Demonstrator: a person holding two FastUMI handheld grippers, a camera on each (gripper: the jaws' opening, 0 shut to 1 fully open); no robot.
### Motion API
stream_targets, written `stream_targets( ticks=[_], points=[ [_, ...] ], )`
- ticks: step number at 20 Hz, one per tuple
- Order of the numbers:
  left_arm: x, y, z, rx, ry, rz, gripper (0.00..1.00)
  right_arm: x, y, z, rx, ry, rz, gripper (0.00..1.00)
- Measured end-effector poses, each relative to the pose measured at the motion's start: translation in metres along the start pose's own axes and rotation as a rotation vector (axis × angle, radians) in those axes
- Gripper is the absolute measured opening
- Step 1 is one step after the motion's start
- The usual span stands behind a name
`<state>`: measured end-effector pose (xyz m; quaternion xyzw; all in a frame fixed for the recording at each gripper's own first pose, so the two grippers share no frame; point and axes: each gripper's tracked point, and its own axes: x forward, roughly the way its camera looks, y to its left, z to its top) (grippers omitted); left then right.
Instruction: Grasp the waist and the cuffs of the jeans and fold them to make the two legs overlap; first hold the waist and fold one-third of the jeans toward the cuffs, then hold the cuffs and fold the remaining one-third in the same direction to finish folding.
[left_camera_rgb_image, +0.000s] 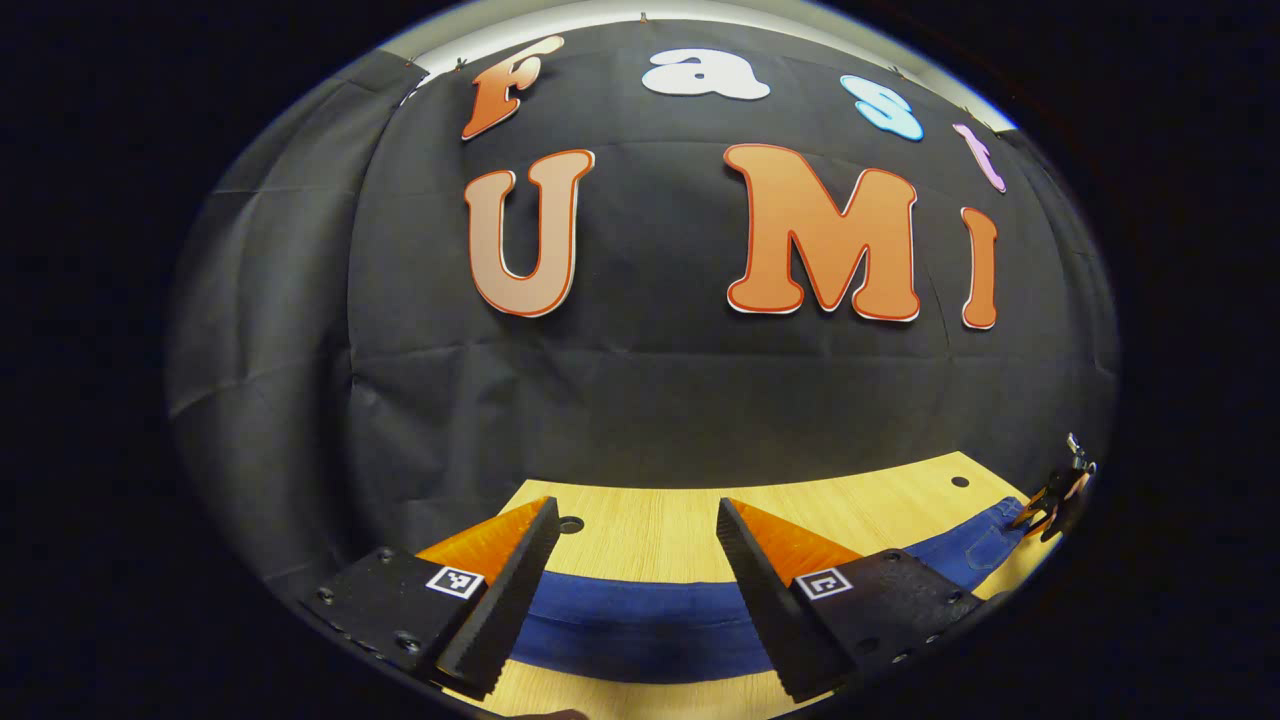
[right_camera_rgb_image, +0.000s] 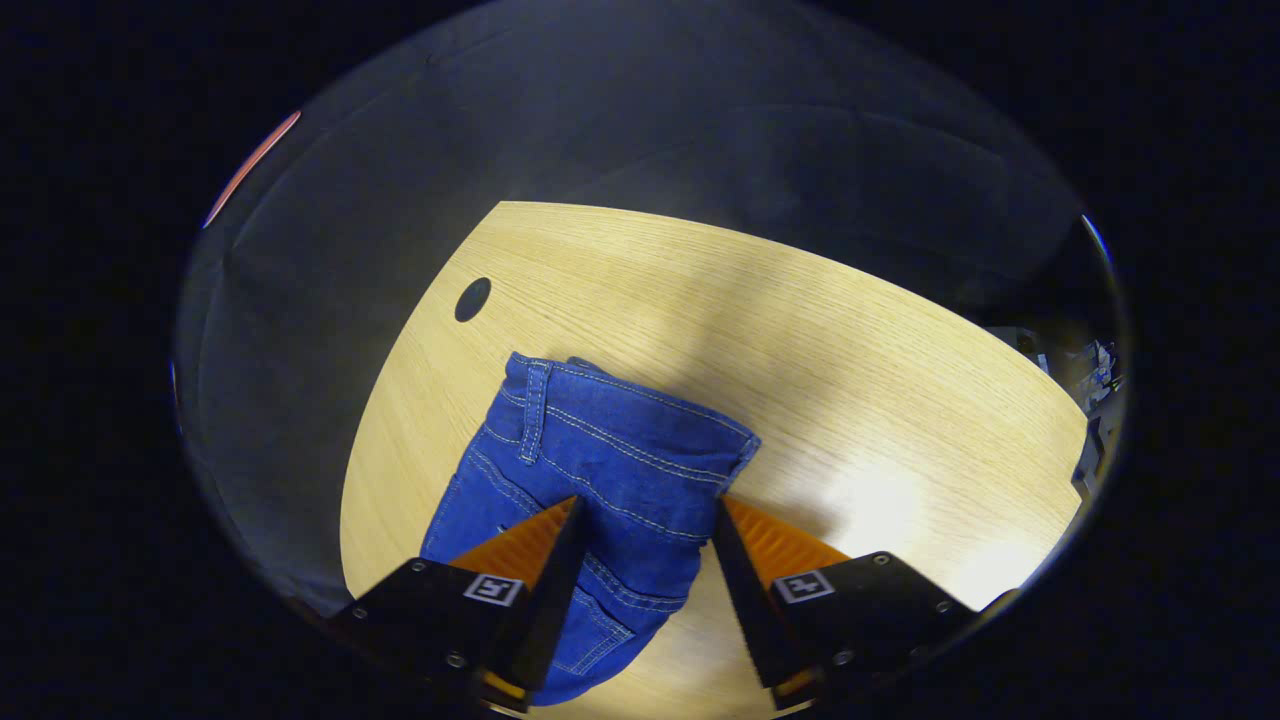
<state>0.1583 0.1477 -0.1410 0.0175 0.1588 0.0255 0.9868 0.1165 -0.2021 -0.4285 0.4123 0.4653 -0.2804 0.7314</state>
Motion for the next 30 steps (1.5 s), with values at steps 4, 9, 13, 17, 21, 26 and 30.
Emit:
stream_targets(
  ticks=[4, 9, 13, 17, 21, 26, 30],
  points=[
    [0.004, -0.006, -0.007, 0.013, 0.015, -0.006, 0.97, -0.001, 0.001, -0.003, 0.014, 0.015, 0.019, 0.48],
    [0.001, -0.004, -0.012, 0.034, 0.016, 0.007, 0.97, -0.017, 0.017, 0.002, -0.036, -0.059, 0.071, 0.34],
    [-0.001, 0.004, -0.015, 0.038, 0.021, 0.027, 0.97, -0.056, 0.047, 0.006, -0.115, -0.131, 0.128, 0.33],
    [-0.008, 0.017, -0.018, 0.128, 0.028, 0.072, 1.00, -0.086, 0.085, -0.010, -0.247, -0.197, 0.167, 0.33],
    [-0.013, 0.019, -0.022, 0.130, 0.018, 0.066, 0.98, -0.119, 0.124, -0.023, -0.343, -0.252, 0.199, 0.33],
    [-0.019, 0.028, -0.030, 0.071, 0.026, 0.058, 0.98, -0.154, 0.151, -0.045, -0.449, -0.295, 0.245, 0.33],
    [-0.025, 0.043, -0.039, 0.027, 0.045, 0.062, 0.98, -0.179, 0.185, -0.069, -0.547, -0.330, 0.275, 0.33]
  ],
)
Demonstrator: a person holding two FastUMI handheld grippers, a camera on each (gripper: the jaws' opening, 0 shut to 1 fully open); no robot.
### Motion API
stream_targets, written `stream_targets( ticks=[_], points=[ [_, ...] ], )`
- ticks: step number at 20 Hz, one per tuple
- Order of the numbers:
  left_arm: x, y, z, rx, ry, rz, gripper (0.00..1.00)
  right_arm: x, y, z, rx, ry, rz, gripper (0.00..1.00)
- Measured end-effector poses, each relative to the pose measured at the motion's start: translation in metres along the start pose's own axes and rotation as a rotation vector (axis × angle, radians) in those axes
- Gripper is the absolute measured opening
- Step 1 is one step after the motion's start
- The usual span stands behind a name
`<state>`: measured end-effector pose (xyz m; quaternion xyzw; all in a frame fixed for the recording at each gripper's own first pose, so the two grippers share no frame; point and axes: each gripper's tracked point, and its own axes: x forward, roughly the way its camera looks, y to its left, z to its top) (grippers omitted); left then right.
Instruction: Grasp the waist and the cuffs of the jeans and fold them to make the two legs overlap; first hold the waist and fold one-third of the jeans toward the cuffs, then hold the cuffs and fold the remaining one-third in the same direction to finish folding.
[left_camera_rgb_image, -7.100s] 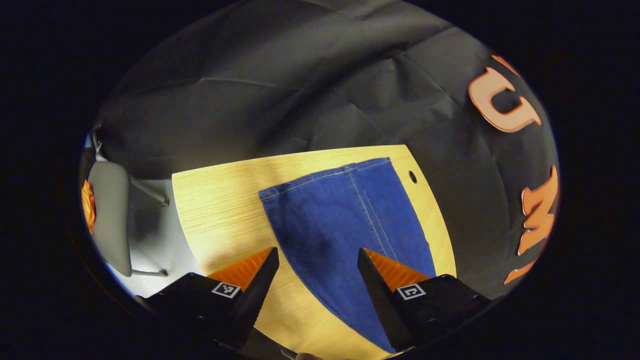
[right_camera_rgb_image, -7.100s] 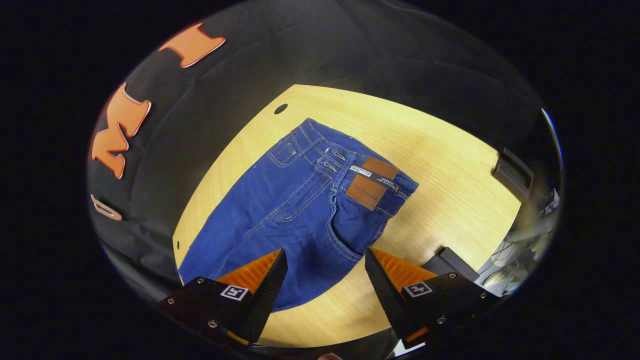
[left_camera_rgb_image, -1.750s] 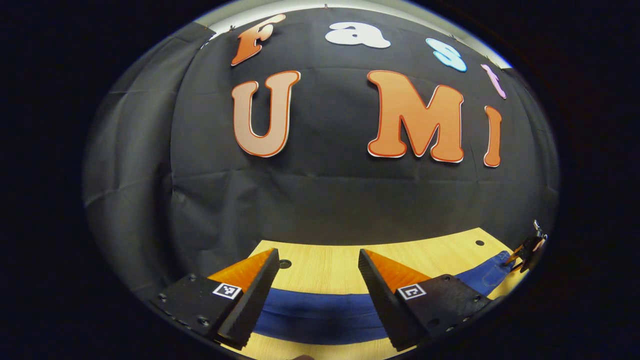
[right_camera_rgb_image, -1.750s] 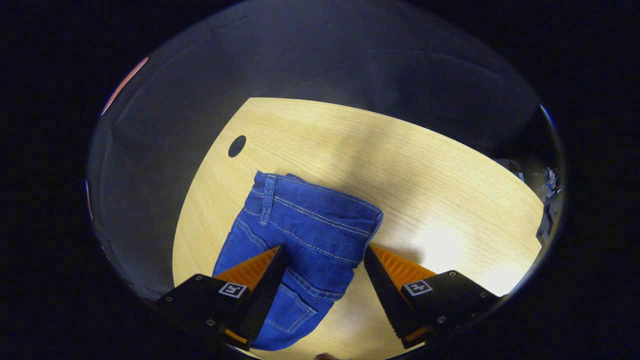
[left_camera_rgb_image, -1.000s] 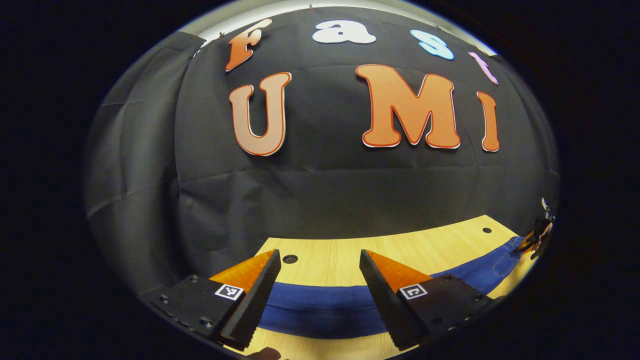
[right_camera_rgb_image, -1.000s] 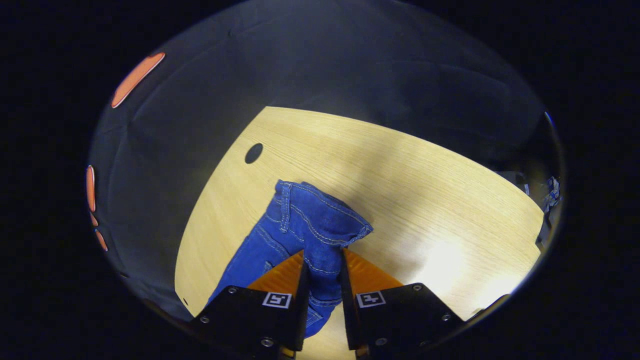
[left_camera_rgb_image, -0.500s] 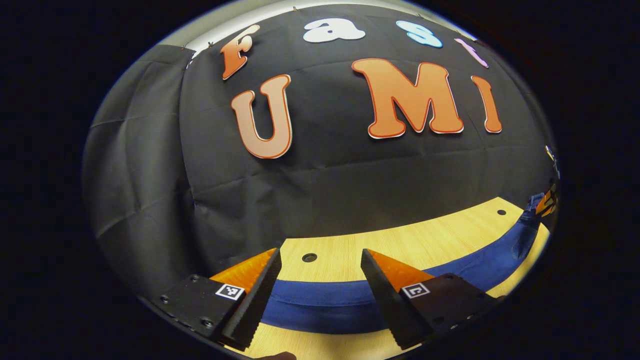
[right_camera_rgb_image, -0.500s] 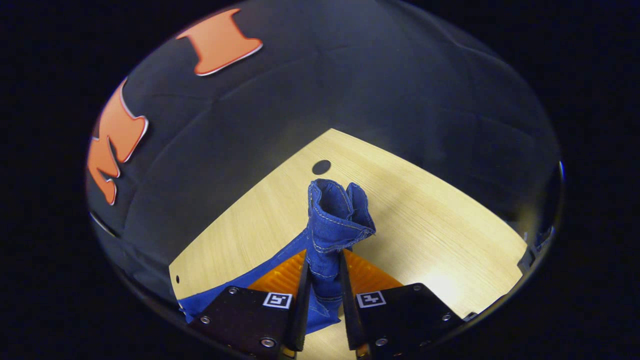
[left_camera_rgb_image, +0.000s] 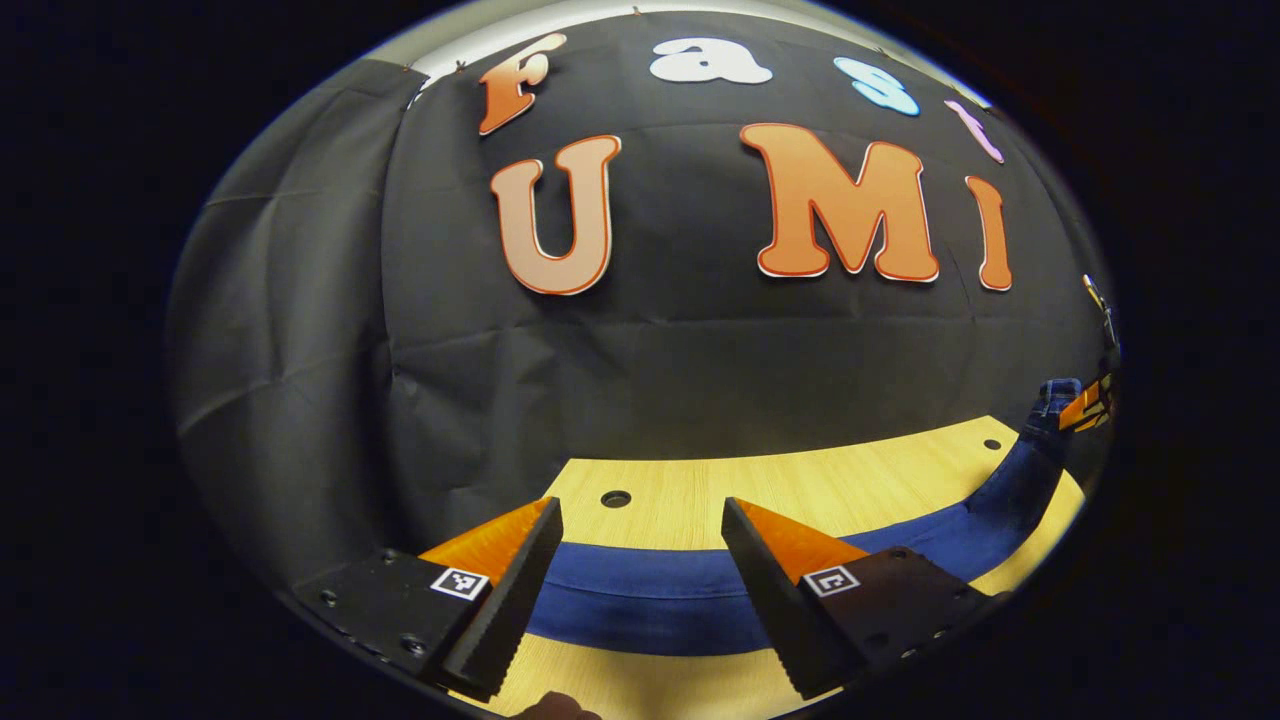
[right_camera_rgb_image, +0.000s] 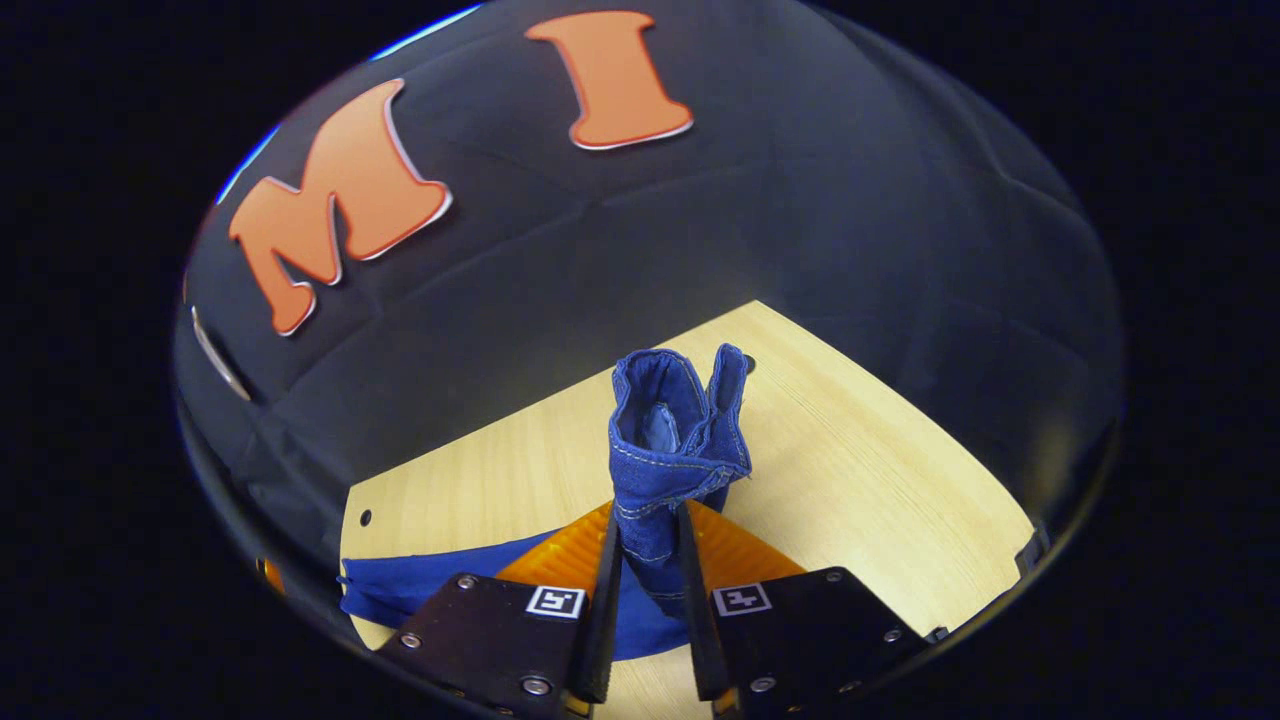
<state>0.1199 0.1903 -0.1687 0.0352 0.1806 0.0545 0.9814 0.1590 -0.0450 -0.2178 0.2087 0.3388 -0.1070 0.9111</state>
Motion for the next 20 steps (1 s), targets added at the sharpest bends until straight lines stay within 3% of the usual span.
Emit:
stream_targets(
  ticks=[6, 14, 20],
  points=[
    [-0.010, 0.030, -0.013, -0.030, 0.012, 0.025, 0.98, -0.018, 0.070, -0.009, -0.117, -0.012, 0.083, 0.33],
    [-0.018, 0.074, -0.039, -0.073, 0.053, 0.081, 0.98, -0.005, 0.172, -0.047, -0.213, 0.035, 0.208, 0.33],
    [-0.013, 0.102, -0.071, -0.124, 0.117, 0.115, 0.98, -0.002, 0.209, -0.083, -0.275, 0.083, 0.263, 0.31]
  ],
)
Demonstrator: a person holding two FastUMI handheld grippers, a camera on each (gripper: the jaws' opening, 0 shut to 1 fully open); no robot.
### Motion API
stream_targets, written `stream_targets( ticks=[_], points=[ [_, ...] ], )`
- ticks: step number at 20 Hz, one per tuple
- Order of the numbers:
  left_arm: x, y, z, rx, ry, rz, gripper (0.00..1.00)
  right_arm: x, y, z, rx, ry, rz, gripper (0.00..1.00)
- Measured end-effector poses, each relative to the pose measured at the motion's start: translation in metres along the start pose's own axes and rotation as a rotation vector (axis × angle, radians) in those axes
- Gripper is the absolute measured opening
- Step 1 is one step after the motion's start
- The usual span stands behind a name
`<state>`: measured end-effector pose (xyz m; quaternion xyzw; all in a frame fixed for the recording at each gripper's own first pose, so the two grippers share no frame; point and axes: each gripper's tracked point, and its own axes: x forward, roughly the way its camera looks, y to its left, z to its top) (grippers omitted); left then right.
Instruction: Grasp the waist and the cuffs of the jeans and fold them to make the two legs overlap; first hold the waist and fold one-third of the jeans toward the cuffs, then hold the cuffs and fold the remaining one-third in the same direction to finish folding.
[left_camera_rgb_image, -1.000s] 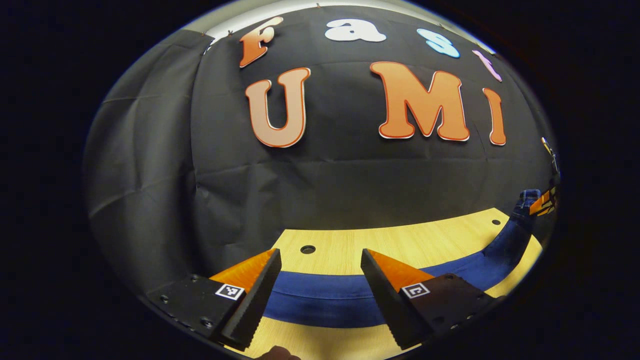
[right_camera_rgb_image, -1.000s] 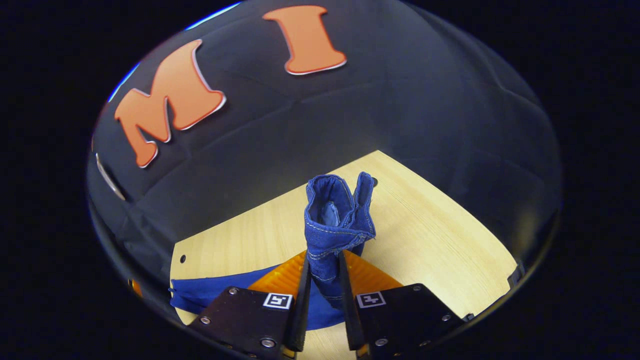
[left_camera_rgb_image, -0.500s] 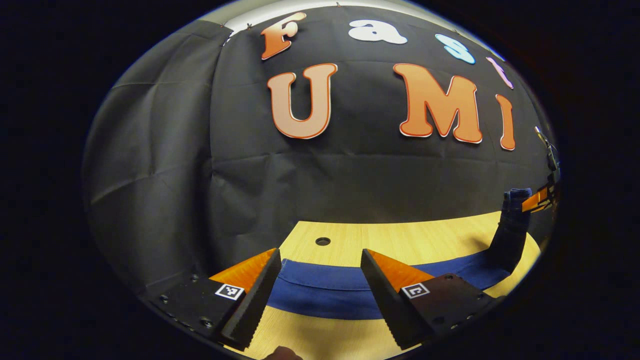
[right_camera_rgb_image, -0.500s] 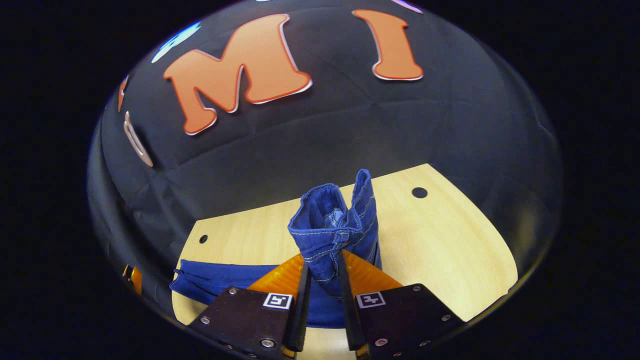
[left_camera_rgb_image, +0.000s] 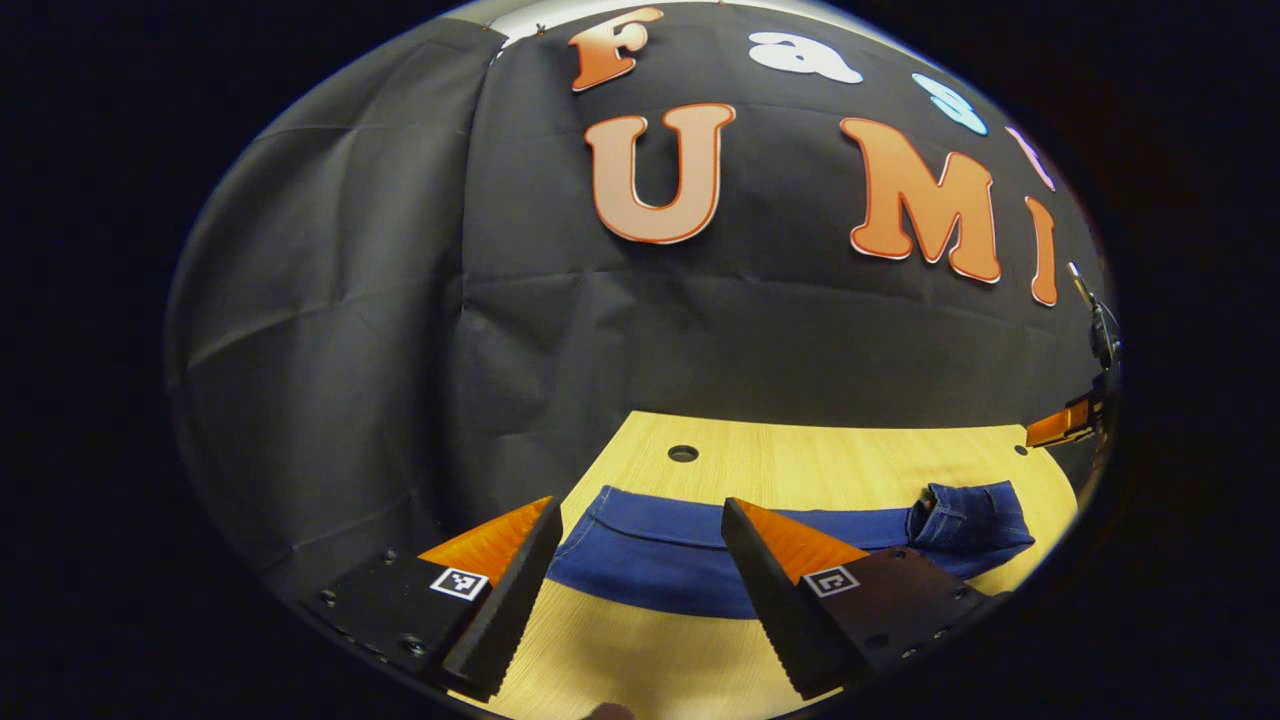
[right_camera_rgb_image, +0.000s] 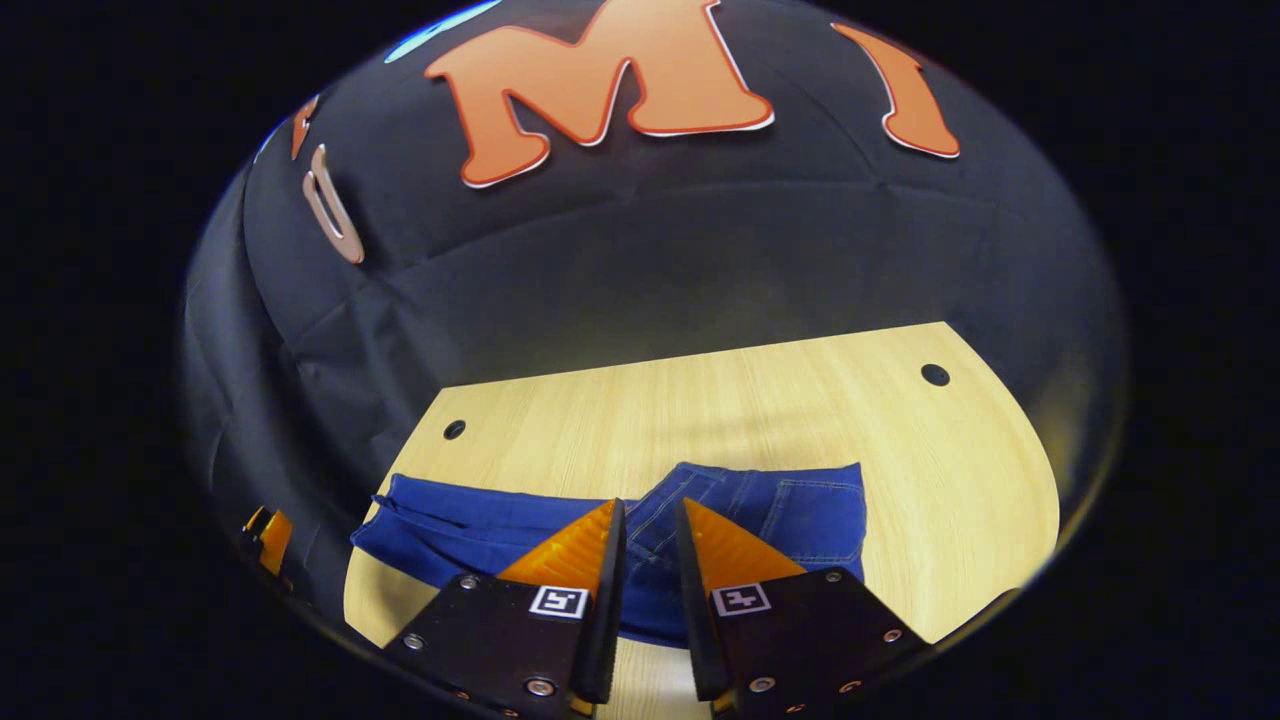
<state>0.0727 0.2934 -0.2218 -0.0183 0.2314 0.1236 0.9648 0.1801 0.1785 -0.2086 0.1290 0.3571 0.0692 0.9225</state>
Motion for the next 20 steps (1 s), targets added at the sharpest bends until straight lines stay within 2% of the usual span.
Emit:
stream_targets(
  ticks=[2, 4, 6, 7, 8, 9, 11, 13, 20],
  points=[
    [0.012, 0.007, -0.013, -0.048, 0.044, 0.001, 0.99, -0.002, 0.000, 0.001, 0.009, -0.003, 0.006, 0.31],
    [0.024, 0.010, -0.031, -0.119, 0.113, -0.007, 0.98, -0.006, -0.007, 0.003, 0.012, -0.013, -0.023, 0.30],
    [0.033, 0.012, -0.054, -0.210, 0.201, -0.008, 0.97, -0.009, -0.019, 0.008, 0.005, -0.031, -0.049, 0.39],
    [0.038, 0.015, -0.064, -0.258, 0.241, -0.010, 0.97, -0.013, -0.023, 0.008, 0.004, -0.039, -0.060, 0.70],
    [0.043, 0.019, -0.074, -0.307, 0.283, -0.007, 0.97, -0.016, -0.028, 0.011, 0.009, -0.047, -0.076, 0.65],
    [0.047, 0.024, -0.083, -0.361, 0.320, -0.009, 0.97, -0.020, -0.029, 0.012, 0.021, -0.054, -0.081, 0.81],
    [0.056, 0.035, -0.101, -0.492, 0.392, -0.017, 0.97, -0.026, -0.035, 0.016, 0.046, -0.068, -0.090, 0.91],
    [0.061, 0.046, -0.119, -0.619, 0.458, -0.016, 0.97, -0.032, -0.043, 0.021, 0.051, -0.086, -0.111, 0.96],
    [0.096, 0.056, -0.162, -0.849, 0.566, -0.031, 0.97, -0.056, -0.053, 0.037, 0.071, -0.145, -0.153, 0.97]
  ],
)
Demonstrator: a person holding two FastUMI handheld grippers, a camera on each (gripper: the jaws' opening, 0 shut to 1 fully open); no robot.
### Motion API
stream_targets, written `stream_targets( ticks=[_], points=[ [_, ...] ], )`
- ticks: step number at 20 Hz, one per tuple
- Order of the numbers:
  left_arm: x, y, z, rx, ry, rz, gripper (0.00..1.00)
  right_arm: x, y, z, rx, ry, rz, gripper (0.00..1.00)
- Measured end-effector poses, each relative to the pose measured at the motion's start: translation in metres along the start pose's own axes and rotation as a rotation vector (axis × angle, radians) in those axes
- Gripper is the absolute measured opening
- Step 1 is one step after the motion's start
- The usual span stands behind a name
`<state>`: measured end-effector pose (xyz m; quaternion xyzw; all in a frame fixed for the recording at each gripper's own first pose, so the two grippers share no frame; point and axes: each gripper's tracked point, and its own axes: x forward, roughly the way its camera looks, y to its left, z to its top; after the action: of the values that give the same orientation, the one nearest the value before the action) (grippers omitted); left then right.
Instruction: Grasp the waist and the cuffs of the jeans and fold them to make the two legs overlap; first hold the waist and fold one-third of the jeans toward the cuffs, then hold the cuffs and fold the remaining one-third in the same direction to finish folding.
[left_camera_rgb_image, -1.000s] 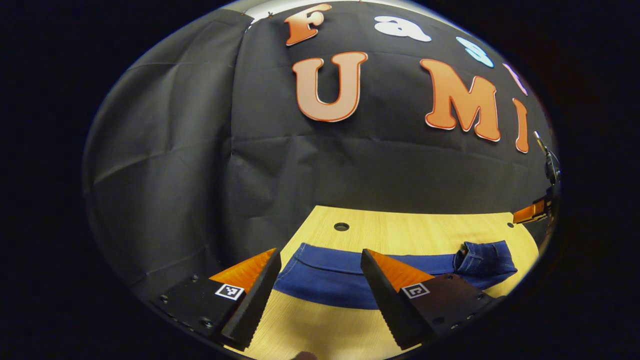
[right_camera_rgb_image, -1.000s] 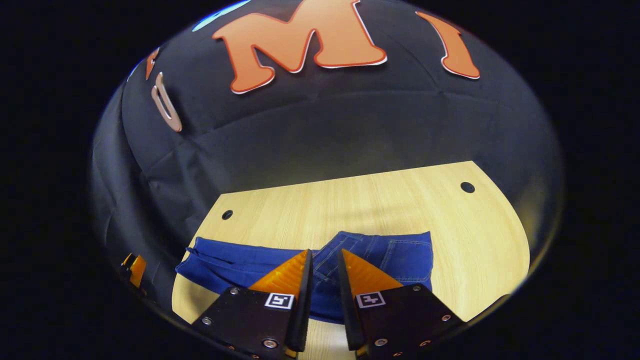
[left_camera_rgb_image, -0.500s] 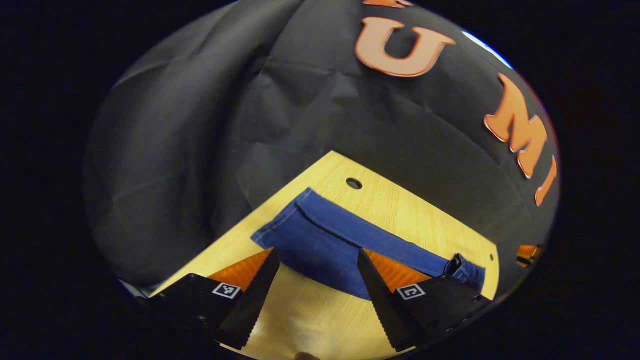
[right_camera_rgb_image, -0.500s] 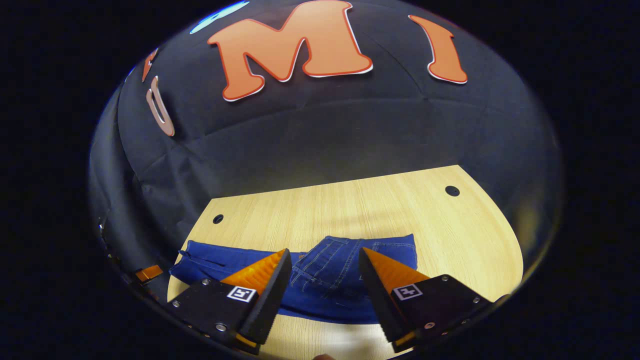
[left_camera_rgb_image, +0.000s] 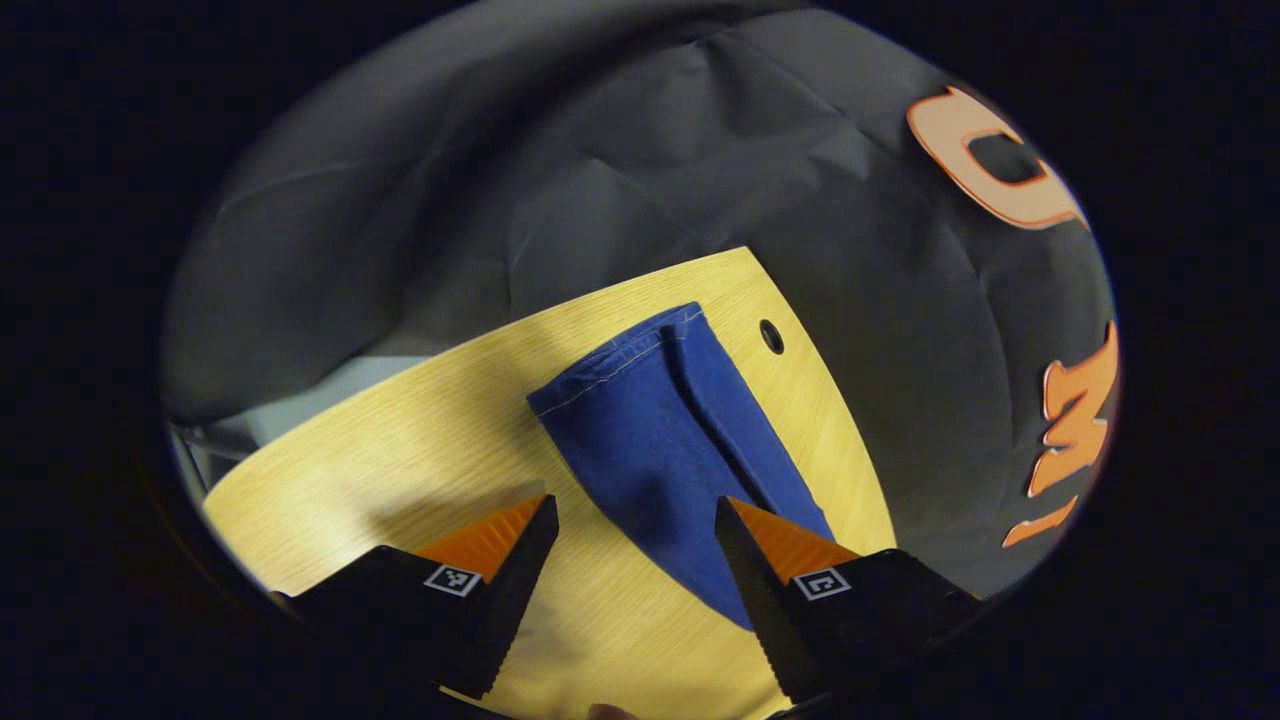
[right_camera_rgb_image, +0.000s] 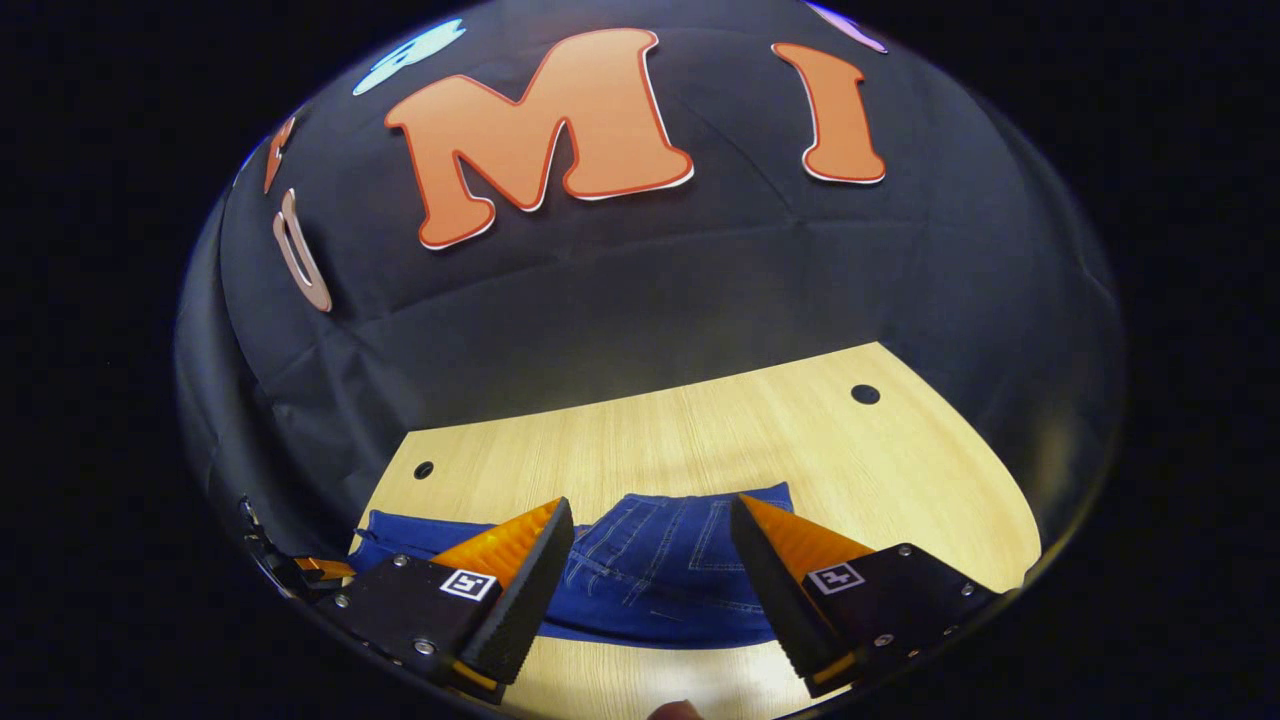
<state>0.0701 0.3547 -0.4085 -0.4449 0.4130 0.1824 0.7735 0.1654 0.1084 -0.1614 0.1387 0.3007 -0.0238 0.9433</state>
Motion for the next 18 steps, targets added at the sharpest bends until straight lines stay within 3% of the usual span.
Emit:
stream_targets(
  ticks=[4, 10, 13, 14, 16, 17, 18],
  points=[
    [0.010, -0.002, 0.016, -0.151, 0.005, -0.059, 0.94, -0.015, -0.008, 0.011, 0.008, -0.037, -0.030, 0.97],
    [0.038, -0.020, 0.033, -0.136, -0.018, -0.160, 0.92, -0.036, -0.010, 0.015, 0.013, -0.060, -0.060, 0.97],
    [0.053, -0.037, 0.040, -0.237, -0.029, -0.228, 0.91, -0.044, -0.015, 0.014, 0.012, -0.064, -0.082, 0.97],
    [0.060, -0.038, 0.044, -0.267, -0.032, -0.228, 0.86, -0.047, -0.017, 0.015, 0.009, -0.066, -0.091, 0.98],
    [0.061, -0.037, 0.041, -0.288, -0.025, -0.234, 0.59, -0.053, -0.022, 0.016, 0.011, -0.070, -0.109, 0.97],
    [0.063, -0.029, 0.040, -0.273, -0.019, -0.195, 0.47, -0.056, -0.026, 0.015, 0.014, -0.073, -0.120, 0.98],
    [0.059, -0.026, 0.038, -0.269, -0.012, -0.177, 0.27, -0.057, -0.030, 0.016, 0.018, -0.072, -0.125, 0.98]
  ],
)
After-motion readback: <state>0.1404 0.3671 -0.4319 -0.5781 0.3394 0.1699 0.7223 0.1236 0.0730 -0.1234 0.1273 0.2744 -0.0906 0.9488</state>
